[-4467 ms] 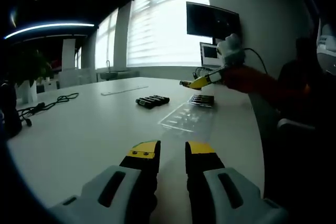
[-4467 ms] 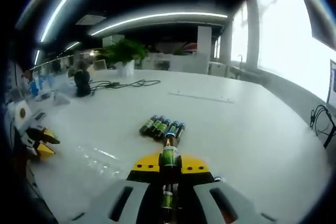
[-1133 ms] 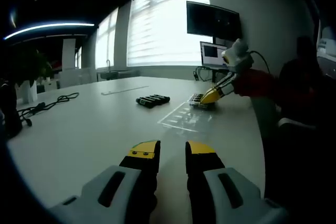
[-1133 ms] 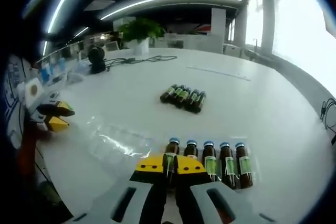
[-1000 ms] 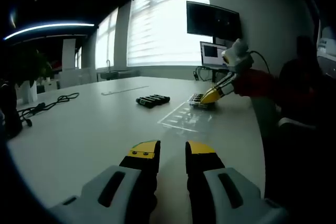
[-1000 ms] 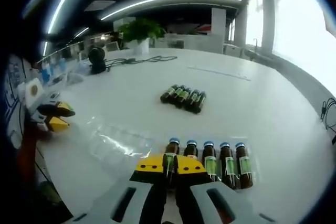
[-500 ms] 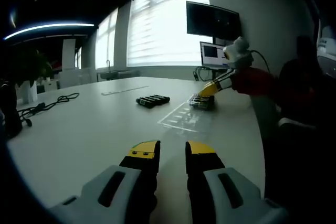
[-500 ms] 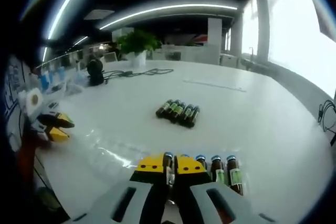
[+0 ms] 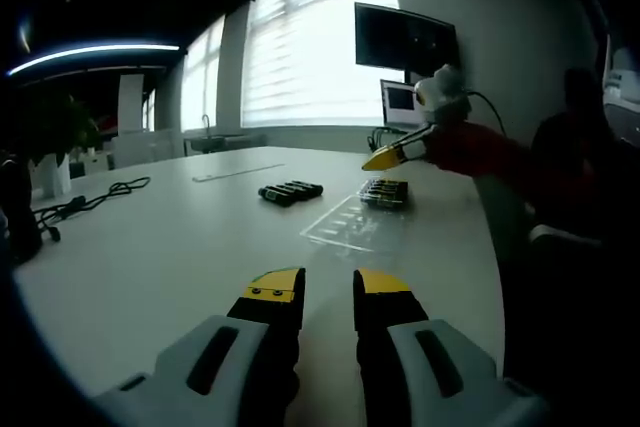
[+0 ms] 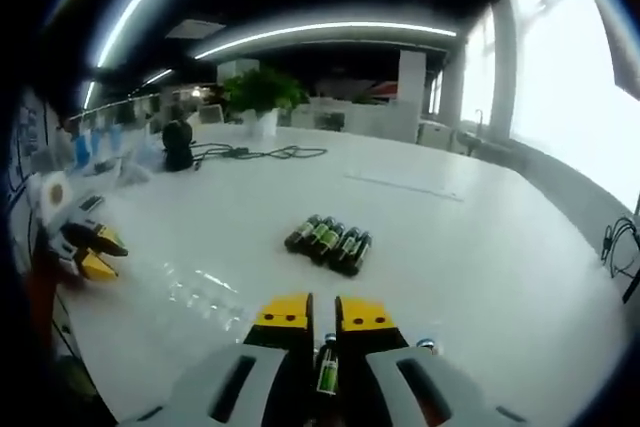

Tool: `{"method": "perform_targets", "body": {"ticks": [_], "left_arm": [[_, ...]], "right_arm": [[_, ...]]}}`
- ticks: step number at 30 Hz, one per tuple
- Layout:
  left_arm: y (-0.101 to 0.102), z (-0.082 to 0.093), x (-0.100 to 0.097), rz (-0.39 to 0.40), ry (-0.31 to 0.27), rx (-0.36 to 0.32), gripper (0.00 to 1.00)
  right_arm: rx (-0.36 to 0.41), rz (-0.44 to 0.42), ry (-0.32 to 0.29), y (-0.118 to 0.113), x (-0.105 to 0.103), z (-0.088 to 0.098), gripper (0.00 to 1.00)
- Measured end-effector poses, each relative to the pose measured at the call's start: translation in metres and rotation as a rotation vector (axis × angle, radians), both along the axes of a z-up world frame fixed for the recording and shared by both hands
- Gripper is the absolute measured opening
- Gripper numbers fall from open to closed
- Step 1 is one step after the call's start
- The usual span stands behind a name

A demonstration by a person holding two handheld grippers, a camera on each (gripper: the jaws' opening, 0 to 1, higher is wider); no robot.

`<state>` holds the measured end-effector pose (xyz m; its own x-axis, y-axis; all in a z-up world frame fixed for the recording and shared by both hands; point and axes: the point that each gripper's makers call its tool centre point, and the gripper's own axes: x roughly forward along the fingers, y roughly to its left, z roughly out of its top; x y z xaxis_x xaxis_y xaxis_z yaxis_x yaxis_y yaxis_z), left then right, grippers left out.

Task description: Grip medicine bottles put into box

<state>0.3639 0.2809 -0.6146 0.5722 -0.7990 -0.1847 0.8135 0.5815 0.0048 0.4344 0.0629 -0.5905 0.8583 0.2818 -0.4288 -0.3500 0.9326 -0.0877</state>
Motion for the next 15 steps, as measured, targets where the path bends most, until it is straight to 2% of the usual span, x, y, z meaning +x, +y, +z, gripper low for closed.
{"method": "perform_targets", "body": {"ticks": [7, 15], "left_arm": [[0.000, 0.001, 0.000, -0.003, -0.001, -0.003, 0.13], [0.000, 0.000, 0.000, -0.005, 0.000, 0.000, 0.13]], "right_arm": [[-0.033, 0.009, -0.024, 0.000, 0.019, 0.005, 0.06], [-0.056, -0.005, -0.031, -0.003, 0.051, -0.001, 0.08]]}}
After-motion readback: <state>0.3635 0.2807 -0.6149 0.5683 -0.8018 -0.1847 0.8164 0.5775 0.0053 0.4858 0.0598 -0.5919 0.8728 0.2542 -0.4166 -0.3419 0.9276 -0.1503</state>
